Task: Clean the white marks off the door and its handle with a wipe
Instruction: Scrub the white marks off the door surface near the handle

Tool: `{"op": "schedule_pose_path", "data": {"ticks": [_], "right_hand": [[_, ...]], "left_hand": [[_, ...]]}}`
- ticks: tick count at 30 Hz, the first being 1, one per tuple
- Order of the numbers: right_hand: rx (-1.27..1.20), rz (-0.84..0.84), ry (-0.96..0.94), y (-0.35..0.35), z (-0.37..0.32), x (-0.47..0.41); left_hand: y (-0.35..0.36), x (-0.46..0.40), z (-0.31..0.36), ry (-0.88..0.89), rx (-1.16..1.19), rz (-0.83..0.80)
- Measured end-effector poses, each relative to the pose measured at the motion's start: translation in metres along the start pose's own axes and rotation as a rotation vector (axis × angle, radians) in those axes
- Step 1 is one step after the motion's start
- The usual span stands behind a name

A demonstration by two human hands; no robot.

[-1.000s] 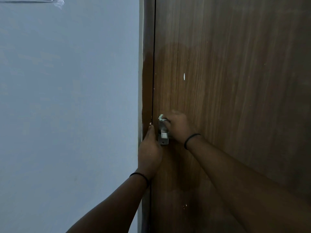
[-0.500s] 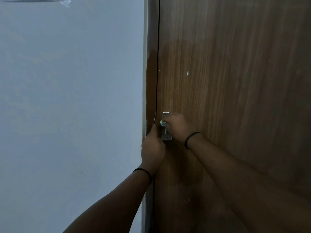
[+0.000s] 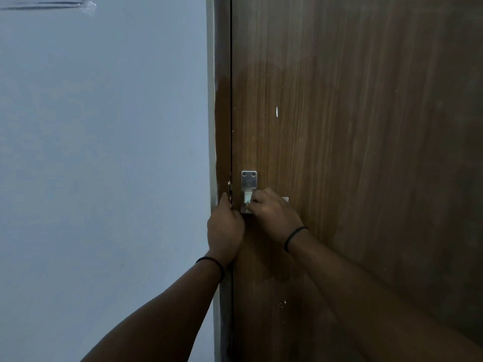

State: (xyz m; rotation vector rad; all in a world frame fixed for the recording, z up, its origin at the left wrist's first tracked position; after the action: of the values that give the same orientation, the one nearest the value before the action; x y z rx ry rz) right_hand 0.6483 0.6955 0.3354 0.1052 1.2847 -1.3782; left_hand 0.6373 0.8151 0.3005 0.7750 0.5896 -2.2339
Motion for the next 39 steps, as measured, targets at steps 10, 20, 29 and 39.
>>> {"op": "schedule_pose_path", "data": {"ticks": [10,20,29,39], "right_hand": [[-0.377,0.336,0.734,0.0,0.083,0.075],[-1.098,0.29,1.217,0.069,0.01,0.037],[-1.004,0.219,1.235,0.1,0.004,0.03],[-1.065,0.116,1.239,0.062,0.013,0.069]], "left_hand": [[0.019,0.002,-0.004,0.078,0.026,-0.08],[0.019,0.006,-0.04,-0.185,0.026,0.039],[0.024,0.004,-0.041,-0.262,0.208,0.089],[0.022,0.018,-0.047,-0.29,0.141,-0.083]]}}
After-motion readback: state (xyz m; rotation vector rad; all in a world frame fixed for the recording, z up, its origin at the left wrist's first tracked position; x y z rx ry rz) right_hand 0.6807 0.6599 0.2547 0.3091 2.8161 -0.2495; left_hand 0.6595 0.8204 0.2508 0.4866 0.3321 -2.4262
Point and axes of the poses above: each hand's wrist, its own x-axis away from the middle knuckle, its own y-axis out of the palm, z = x × y, the point moved 7 cm from there along -x, towards the middle knuckle, and after that the axes turned 9 degrees about x, right-handed, at the moved point
